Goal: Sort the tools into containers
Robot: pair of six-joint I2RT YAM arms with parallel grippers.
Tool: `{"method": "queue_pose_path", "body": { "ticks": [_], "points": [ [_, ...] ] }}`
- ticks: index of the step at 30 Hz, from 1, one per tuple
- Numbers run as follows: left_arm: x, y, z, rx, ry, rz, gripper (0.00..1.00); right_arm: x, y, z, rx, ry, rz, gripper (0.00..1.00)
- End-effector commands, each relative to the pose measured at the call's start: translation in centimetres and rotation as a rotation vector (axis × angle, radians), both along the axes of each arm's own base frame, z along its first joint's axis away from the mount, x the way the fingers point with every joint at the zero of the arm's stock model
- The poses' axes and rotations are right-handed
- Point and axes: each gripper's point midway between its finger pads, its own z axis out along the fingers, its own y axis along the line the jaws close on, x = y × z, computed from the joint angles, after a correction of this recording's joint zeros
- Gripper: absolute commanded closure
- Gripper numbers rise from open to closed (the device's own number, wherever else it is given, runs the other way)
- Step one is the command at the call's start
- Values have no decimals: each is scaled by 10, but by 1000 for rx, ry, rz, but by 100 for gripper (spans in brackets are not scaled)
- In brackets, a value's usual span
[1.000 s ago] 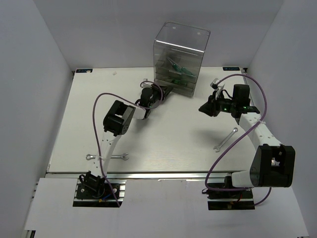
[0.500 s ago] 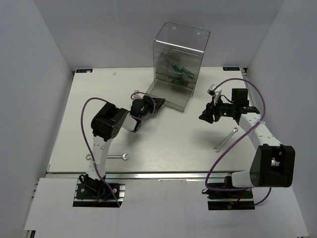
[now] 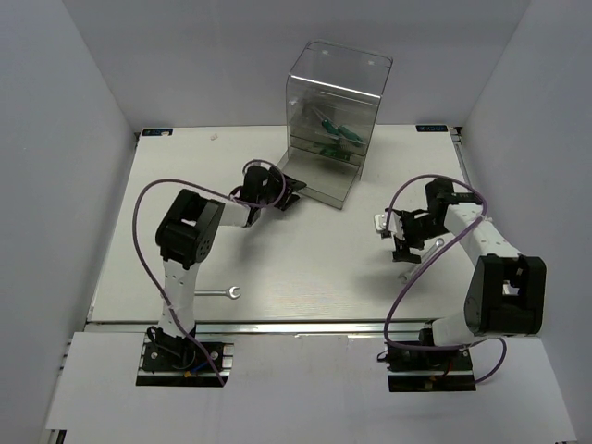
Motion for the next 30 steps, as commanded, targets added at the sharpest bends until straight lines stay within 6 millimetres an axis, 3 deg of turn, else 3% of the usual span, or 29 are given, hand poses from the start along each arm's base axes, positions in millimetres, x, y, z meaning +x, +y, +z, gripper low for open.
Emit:
{"method": "queue_pose_path", "body": {
  "ticks": [1,2,3,5,6,8,10,12,13,14,16,19,20,23,30],
  "points": [
    [-16,12,21,223,75,-91,37,-11,-20,-7,-140,-93,296,11],
    [-25,24,10,302,128,-94,37,-11,-20,-11,-141,-68,328,11],
    [-30,29,19,326,133,-99,37,-1,-28,-4,-148,-79,319,11],
    [-41,45,18,390,145,-119,37,-6,-37,-9,-174,-47,389,12],
    [-45,51,31,404,129,-114,35,-5,-44,-11,-211,-48,411,13],
    [-63,70,26,480,173,-126,32,4,-55,-18,-259,-100,439,13],
    [-72,88,36,539,178,-102,27,8,-68,-29,-310,-124,458,13],
    [-93,110,29,615,235,-100,23,14,-82,-36,-349,-138,489,14],
    [-102,119,37,633,239,-96,20,18,-87,-35,-356,-139,486,14],
    [-111,130,33,654,260,-89,18,18,-89,-39,-356,-123,497,14],
    [-123,144,49,668,241,-63,16,20,-99,-45,-391,-108,507,16],
    [-134,173,56,730,232,14,12,30,-109,-57,-447,-132,501,17],
    [-136,179,69,726,201,47,7,31,-111,-60,-452,-125,502,17],
    [-146,190,78,740,184,88,3,28,-114,-70,-463,-96,511,18],
    [-171,199,68,723,252,113,3,27,-118,-86,-485,-91,533,22]
  ]
}}
